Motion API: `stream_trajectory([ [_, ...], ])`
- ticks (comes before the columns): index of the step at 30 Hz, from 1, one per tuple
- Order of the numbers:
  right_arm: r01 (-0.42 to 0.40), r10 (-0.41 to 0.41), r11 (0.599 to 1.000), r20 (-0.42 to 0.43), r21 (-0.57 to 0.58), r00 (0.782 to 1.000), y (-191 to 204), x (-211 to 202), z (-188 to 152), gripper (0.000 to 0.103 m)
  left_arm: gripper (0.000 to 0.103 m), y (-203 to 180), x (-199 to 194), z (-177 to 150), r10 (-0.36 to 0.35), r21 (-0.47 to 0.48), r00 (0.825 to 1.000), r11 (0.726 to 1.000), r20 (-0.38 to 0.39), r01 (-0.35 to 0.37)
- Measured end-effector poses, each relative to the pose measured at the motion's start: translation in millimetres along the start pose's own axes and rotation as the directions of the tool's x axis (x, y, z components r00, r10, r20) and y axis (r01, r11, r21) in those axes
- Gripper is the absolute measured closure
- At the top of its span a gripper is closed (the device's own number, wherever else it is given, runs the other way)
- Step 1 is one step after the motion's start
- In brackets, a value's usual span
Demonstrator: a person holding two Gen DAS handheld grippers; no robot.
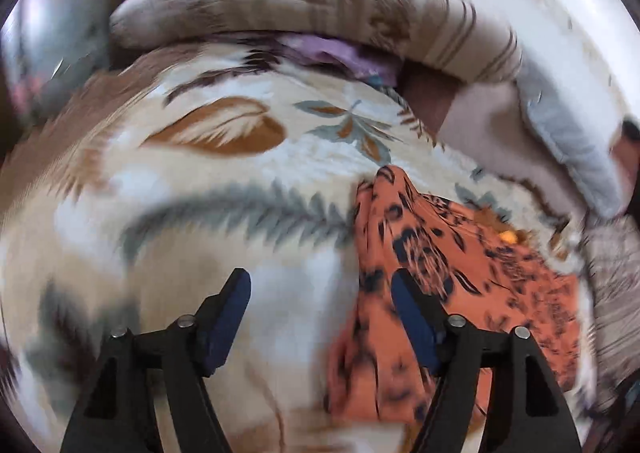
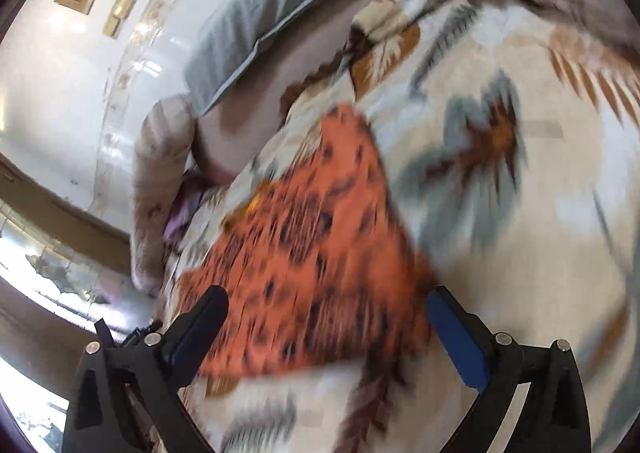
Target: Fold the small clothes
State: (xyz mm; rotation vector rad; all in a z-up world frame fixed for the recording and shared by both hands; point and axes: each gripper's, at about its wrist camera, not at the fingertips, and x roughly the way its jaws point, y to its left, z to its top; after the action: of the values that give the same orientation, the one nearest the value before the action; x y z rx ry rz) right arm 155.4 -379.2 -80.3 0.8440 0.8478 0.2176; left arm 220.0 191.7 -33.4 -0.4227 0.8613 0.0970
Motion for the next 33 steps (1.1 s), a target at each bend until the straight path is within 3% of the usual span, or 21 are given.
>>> stream_trajectory([
  [4,-0.044,0.051,0.993,-0.062,0.114,0.997,-9,18,-32,0.002,0.029,-1,-9,-43,-0.057,-0.062,0.997,0.997,-0.042,0.054],
  [7,-0.084,0.088,0.984,-0.021,0.156,0.996,-8,34,-21,0.002,0.029,-9,4,-66,-0.065,-0.078,0.994,0.995,-0.089,0.058],
  [9,-0.049,0.06,0.969,-0.036,0.242,0.998,-16,52,-15,0.003,0.029,-17,17,-75,-0.065,-0.087,0.992,0.995,-0.112,0.056],
  [17,-0.039,0.029,0.949,0.036,0.314,0.999,-10,80,3,0.005,0.029,-30,35,-72,-0.026,-0.102,0.996,0.995,-0.087,0.017],
  [18,-0.031,0.017,0.949,0.048,0.313,0.999,-10,81,6,0.009,0.029,-31,39,-68,-0.018,-0.106,0.996,0.994,-0.091,0.008],
  [20,-0.018,-0.001,0.949,0.061,0.313,0.998,-12,81,12,0.031,0.032,-29,44,-62,-0.015,-0.131,0.996,0.991,-0.087,0.003],
  [21,-0.017,-0.003,0.947,0.061,0.322,0.998,-14,79,14,0.036,0.04,-29,45,-59,-0.007,-0.135,0.996,0.991,-0.087,-0.004],
  [22,-0.008,-0.012,0.946,0.059,0.325,0.998,-19,75,17,0.053,0.069,-28,48,-56,0.006,-0.137,0.996,0.99,-0.093,-0.018],
  [23,0.015,-0.034,0.947,0.053,0.32,0.998,-21,76,19,0.069,0.08,-25,51,-55,-0.008,-0.15,0.994,0.989,-0.108,-0.008],
  [25,0.031,-0.046,0.946,0.04,0.322,0.998,-28,79,22,0.07,0.085,-19,55,-50,-0.045,-0.193,0.99,0.981,-0.131,0.02],
  [29,0.05,-0.058,0.965,0.022,0.257,0.998,-23,78,29,0.089,0.088,-29,43,-39,-0.036,-0.143,0.992,0.99,-0.118,0.019],
  [33,0.003,-0.015,0.984,0.069,0.18,0.997,12,52,42,0.092,0.09,-45,6,-23,-0.061,-0.111,0.997,0.992,-0.053,0.055],
])
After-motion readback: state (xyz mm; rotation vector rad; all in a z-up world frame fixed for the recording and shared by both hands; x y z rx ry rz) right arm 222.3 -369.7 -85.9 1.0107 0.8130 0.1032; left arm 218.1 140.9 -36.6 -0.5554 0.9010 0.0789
